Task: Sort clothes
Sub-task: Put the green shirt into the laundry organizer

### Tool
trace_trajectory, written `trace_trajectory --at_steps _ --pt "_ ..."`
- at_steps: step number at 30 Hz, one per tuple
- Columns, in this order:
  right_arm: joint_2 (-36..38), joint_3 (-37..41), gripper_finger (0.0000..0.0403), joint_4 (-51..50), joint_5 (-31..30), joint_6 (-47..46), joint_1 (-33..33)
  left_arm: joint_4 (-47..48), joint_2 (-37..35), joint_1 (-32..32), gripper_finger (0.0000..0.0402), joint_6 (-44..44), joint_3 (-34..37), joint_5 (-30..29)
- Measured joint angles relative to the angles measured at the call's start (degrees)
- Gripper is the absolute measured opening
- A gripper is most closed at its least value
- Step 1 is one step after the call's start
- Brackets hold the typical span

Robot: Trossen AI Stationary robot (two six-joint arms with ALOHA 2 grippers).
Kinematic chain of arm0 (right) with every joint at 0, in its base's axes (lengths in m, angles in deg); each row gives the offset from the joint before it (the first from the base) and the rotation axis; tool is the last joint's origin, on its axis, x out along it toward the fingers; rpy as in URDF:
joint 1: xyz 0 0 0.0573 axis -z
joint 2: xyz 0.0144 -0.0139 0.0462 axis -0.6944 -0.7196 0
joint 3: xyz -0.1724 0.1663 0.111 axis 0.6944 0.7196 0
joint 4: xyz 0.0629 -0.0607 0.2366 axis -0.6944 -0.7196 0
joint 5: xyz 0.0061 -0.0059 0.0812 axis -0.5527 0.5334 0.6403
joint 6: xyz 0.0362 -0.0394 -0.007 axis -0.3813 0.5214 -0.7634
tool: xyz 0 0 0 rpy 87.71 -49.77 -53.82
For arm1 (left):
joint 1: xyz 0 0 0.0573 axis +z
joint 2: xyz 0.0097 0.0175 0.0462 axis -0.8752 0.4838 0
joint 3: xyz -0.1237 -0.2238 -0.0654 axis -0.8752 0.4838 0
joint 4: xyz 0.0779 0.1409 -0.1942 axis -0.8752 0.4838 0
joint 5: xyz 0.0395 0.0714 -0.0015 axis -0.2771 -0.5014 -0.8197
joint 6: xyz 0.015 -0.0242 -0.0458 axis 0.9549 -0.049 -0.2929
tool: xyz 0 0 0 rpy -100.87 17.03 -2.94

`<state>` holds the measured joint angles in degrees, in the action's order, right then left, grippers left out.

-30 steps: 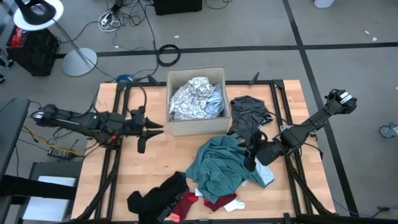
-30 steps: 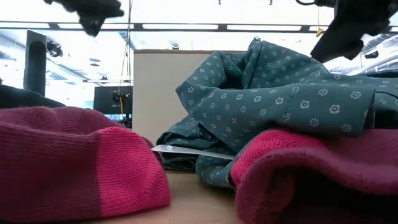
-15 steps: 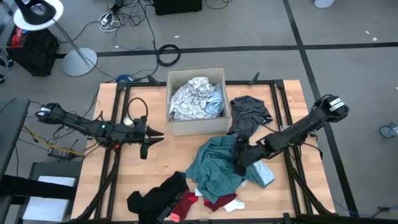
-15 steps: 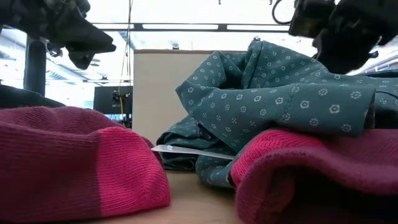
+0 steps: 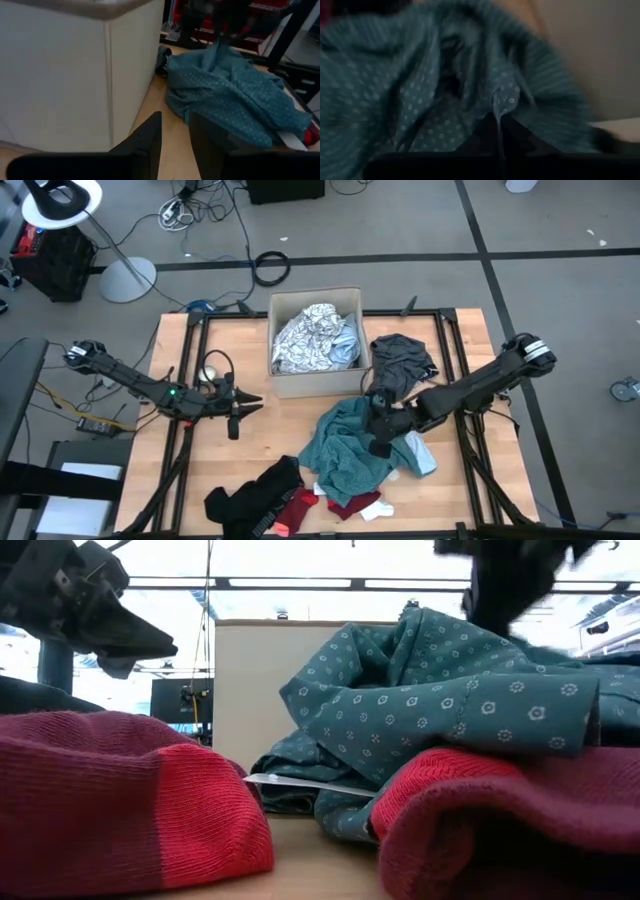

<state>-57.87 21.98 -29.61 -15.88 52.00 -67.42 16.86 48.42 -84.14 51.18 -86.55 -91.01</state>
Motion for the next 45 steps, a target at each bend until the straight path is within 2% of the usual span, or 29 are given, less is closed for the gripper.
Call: trace_trajectory --at_steps 4,9,17,20,24,29,37,40,45 --pt "1.56 -10.82 0.0005 -12.04 -3.13 0.10 0.00 -0.19 0.00 0.02 0.0103 0.00 0.54 -0.02" --pt "1.64 -24.30 0.0003 -18.16 -8.17 7.20 0.31 -0.11 0.00 0.02 0.0104 0.24 0.54 -0.02" --pt "1.33 -41.61 0.0001 -17.00 -14.38 19.03 5.06 -0.21 0.00 0.02 0.0104 1.91 0.54 -0.36" --pt "1.33 -45.36 0.0001 -15.30 -15.23 23.64 7.95 0.13 0.00 0.02 0.0104 1.95 0.54 -0.56" --pt "1.23 -48.62 0.0001 -8.24 -14.92 30.31 11.88 0.19 0.00 0.02 0.0104 2.12 0.54 -0.59" --pt "1.25 -50.47 0.0001 3.53 -11.20 35.95 17.18 0.13 0.00 0.02 0.0104 2.16 0.54 -0.61" --pt "-0.17 -51.23 0.0000 26.12 0.14 42.65 25.99 -0.04 0.01 0.03 0.0104 3.45 0.54 -0.80" --pt "-3.64 -55.58 0.0000 29.53 5.48 42.91 29.43 0.15 0.02 0.07 0.0104 3.48 0.54 -1.16" --pt "-13.36 -67.41 0.0000 32.25 13.14 42.87 33.46 0.10 0.04 0.07 0.0104 3.63 0.54 -1.18"
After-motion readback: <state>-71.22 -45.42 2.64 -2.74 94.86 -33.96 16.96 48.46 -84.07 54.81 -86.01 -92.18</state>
